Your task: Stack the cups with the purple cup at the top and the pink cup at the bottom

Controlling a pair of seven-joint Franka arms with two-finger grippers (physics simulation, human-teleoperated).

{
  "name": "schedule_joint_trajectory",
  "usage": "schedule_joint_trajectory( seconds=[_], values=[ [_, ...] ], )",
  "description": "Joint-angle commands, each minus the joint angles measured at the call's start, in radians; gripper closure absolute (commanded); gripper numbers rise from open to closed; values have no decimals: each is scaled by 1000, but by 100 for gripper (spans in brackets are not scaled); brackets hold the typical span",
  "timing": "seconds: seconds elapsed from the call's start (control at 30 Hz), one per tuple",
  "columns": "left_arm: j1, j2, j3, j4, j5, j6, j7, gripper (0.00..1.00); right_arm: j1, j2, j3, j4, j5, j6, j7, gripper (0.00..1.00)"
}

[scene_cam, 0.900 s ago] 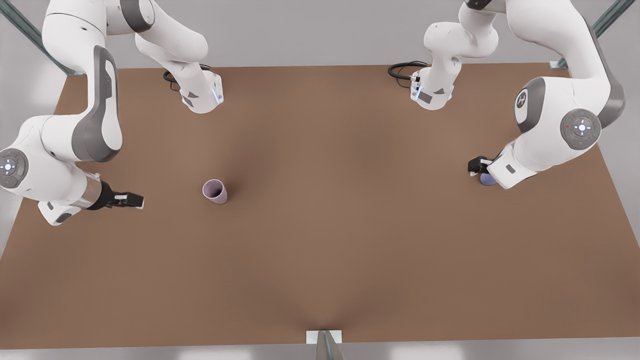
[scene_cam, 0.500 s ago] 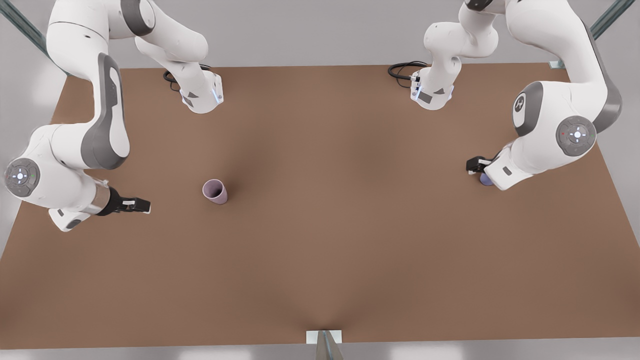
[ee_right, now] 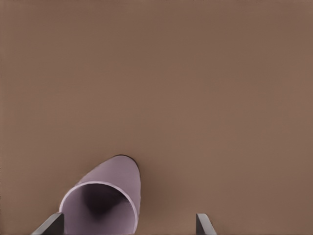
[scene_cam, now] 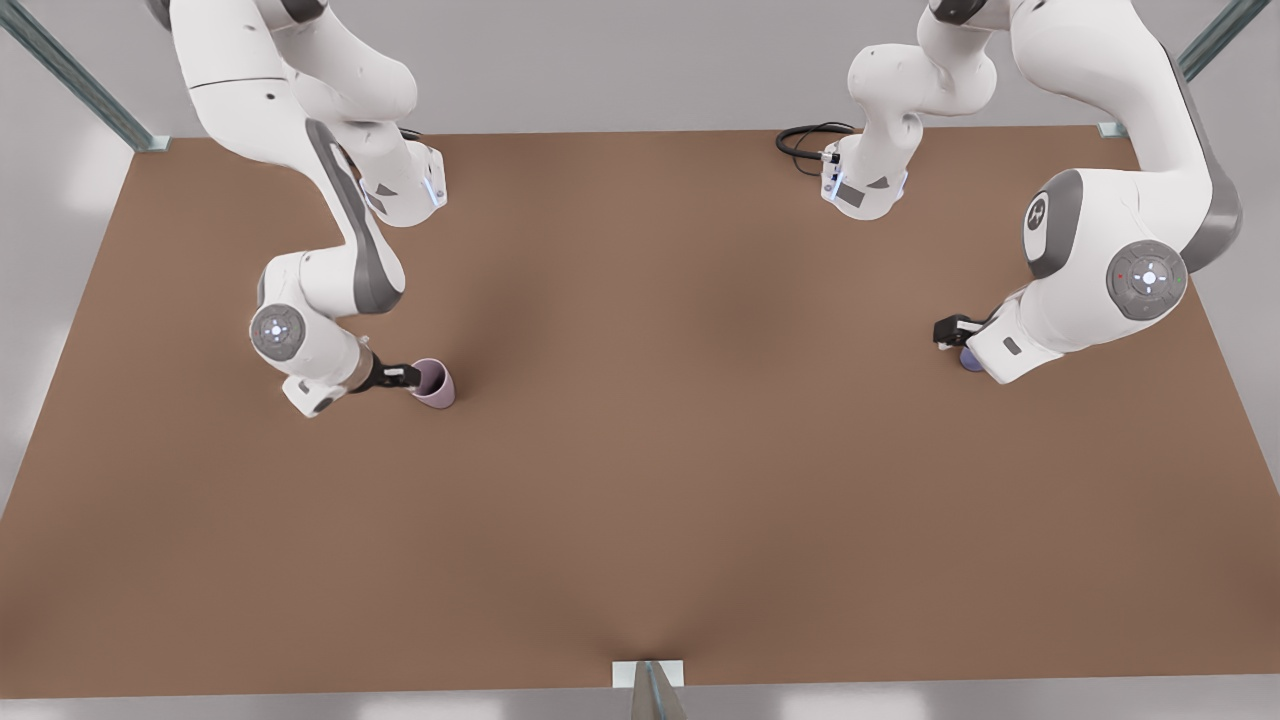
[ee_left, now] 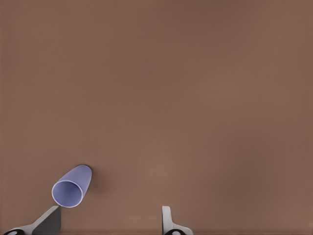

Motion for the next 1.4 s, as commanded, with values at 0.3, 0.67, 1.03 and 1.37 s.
schedule_joint_trajectory(
  seconds=[0.3,0.67,1.03,1.37],
  values=[
    [0,4,0,0,1,-8,10,0,4,38,0,-34,-3,109,190,0],
    [0,7,0,-8,1,-8,10,0,5,43,0,-167,-4,233,190,0],
    [0,8,0,-8,2,-10,10,0,7,61,17,-157,-1,268,210,79],
    [0,4,0,-8,2,-11,2,0,221,259,76,466,-9,-112,305,79]
  ],
)
